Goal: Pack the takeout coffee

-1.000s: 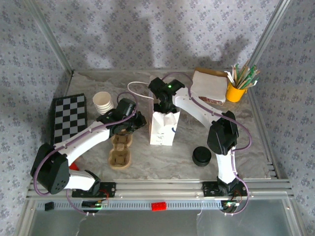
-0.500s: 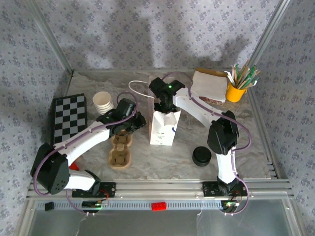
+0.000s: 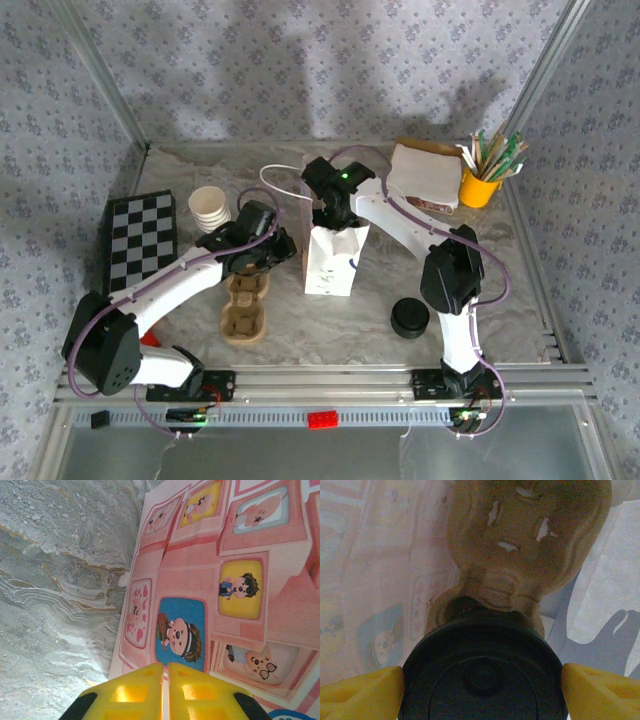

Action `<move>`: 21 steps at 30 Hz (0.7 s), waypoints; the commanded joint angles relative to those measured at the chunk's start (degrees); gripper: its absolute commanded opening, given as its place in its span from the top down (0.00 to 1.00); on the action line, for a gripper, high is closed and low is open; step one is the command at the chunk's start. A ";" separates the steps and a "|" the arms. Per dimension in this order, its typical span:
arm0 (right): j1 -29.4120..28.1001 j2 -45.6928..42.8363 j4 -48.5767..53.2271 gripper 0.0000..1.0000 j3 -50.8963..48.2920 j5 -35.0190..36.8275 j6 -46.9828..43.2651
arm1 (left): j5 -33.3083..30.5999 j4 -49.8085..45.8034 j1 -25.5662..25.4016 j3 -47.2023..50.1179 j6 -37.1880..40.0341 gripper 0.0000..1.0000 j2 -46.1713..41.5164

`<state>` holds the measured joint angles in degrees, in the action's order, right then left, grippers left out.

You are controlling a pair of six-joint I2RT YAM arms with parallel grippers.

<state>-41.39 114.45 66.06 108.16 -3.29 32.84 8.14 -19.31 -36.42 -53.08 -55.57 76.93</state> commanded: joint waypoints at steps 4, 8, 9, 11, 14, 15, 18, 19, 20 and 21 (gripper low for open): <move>-0.27 1.41 4.47 0.13 1.57 1.55 0.83 | -0.42 -0.20 -0.30 -1.40 0.38 0.89 -1.26; -0.26 1.32 4.79 0.10 1.72 1.96 0.81 | -0.32 -0.15 -0.25 -1.57 0.38 0.89 -1.08; -0.23 1.30 4.74 0.10 1.71 1.94 0.81 | -0.28 -0.20 -0.26 -1.54 0.38 0.89 -1.08; -0.26 1.27 4.91 0.08 1.91 2.10 0.80 | -0.31 -0.20 -0.30 -1.57 0.38 0.89 -1.16; -0.28 1.21 5.18 0.05 2.14 2.21 0.76 | -0.30 -0.20 -0.30 -1.60 0.38 0.89 -1.16; -0.34 1.14 5.32 0.05 2.31 2.29 0.76 | -0.33 -0.14 -0.27 -1.63 0.33 0.89 -1.17; -0.36 1.05 5.51 0.03 2.50 2.41 0.67 | -0.35 -0.20 -0.25 -1.54 0.29 0.89 -1.19; -0.31 1.07 5.51 0.03 2.57 2.47 0.67 | -0.37 -0.21 -0.27 -1.58 0.29 0.89 -1.21; -0.36 1.12 5.73 0.02 2.67 2.46 0.73 | -0.32 -0.25 -0.25 -1.59 0.29 0.89 -1.23; -0.39 1.12 5.85 0.01 2.75 2.58 0.68 | -0.35 -0.17 -0.28 -1.59 0.29 0.89 -1.26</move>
<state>-41.39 114.56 68.62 109.45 -2.11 32.82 8.14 -19.31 -36.42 -53.08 -55.57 76.93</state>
